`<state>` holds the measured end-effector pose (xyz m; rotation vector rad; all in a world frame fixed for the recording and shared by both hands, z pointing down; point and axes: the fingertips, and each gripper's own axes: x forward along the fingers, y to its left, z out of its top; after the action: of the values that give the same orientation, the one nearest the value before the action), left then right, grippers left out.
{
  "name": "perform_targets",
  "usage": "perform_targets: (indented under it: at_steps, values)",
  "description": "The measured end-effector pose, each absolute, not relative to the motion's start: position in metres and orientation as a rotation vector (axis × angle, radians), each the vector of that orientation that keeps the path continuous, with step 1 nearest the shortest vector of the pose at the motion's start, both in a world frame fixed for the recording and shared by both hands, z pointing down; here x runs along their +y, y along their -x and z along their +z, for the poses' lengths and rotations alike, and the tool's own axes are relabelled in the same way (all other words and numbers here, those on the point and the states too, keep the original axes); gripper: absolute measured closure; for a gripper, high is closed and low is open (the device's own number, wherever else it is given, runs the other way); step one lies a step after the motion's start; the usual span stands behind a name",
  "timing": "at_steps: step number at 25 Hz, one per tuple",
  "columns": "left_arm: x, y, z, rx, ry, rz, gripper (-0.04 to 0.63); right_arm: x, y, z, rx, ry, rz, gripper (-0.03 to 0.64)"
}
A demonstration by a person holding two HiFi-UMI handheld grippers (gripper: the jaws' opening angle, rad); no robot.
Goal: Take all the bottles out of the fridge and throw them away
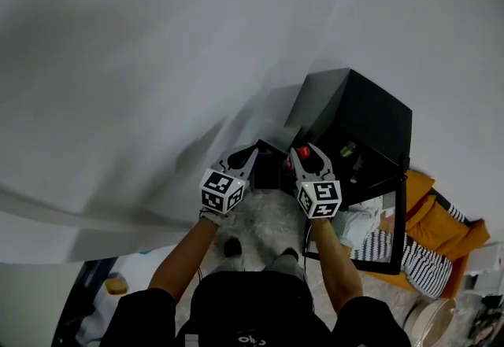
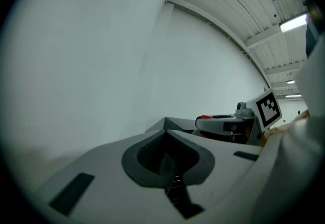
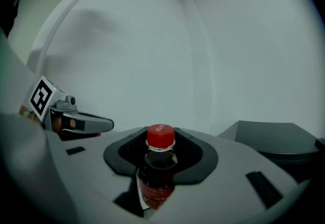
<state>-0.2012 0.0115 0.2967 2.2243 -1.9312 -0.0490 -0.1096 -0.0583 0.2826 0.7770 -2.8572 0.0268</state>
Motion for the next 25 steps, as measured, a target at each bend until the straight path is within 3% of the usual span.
perform_targets:
  at_steps: [25]
  values:
    - [-0.104, 0.17, 0.361, -2.105, -1.931, -0.001, 0.592, -0.173, 0.11, 0.389, -2.789, -0.362, 0.082, 0.465]
